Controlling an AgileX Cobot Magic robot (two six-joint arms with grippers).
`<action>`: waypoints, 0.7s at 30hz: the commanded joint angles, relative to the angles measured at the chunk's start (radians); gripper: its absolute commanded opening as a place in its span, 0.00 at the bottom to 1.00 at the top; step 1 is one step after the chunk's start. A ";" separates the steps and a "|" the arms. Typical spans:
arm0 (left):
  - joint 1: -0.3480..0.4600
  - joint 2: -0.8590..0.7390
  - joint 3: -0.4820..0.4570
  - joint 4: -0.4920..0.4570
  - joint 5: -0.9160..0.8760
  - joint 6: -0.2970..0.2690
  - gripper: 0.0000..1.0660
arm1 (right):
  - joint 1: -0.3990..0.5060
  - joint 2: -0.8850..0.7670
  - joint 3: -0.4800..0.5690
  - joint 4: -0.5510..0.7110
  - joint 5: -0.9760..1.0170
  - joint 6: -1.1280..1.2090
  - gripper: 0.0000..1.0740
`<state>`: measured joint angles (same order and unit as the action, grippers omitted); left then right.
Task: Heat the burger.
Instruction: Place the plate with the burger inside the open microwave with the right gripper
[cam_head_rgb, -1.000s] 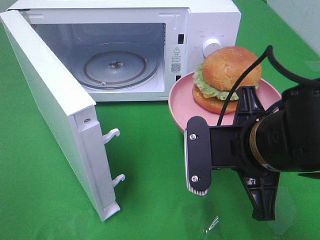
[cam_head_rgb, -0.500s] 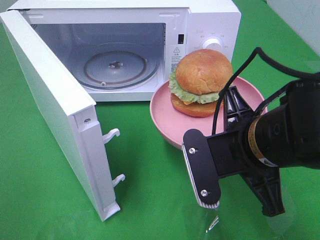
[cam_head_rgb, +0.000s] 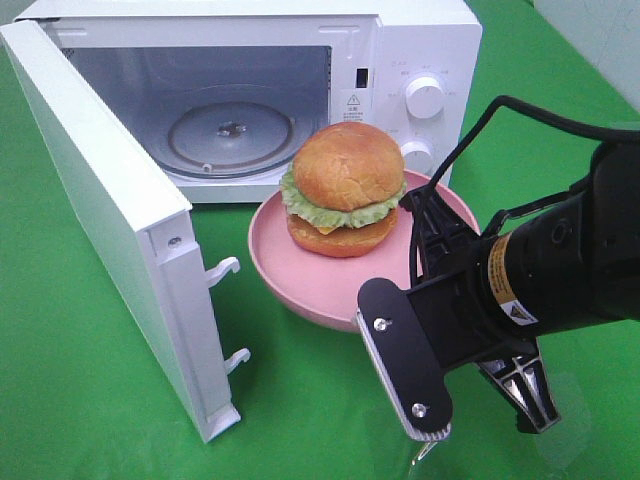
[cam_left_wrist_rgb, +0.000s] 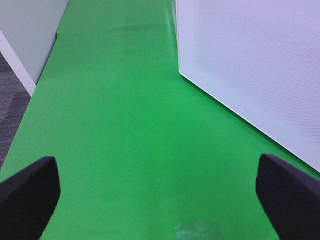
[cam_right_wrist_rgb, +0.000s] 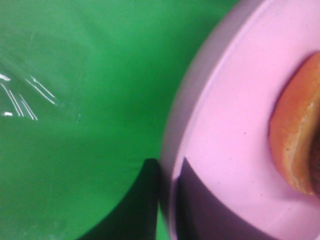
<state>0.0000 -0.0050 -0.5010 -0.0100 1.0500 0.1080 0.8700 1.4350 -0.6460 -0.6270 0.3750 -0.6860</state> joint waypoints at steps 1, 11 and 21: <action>0.000 -0.024 0.003 -0.001 -0.012 -0.002 0.94 | -0.043 -0.007 -0.008 0.083 -0.083 -0.124 0.00; 0.000 -0.024 0.003 -0.001 -0.012 -0.002 0.94 | -0.121 -0.007 -0.008 0.227 -0.143 -0.333 0.00; 0.000 -0.024 0.003 -0.001 -0.012 -0.002 0.94 | -0.190 -0.007 -0.008 0.469 -0.198 -0.679 0.00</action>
<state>-0.0010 -0.0050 -0.5010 -0.0100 1.0500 0.1080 0.6990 1.4350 -0.6430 -0.2110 0.2530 -1.2790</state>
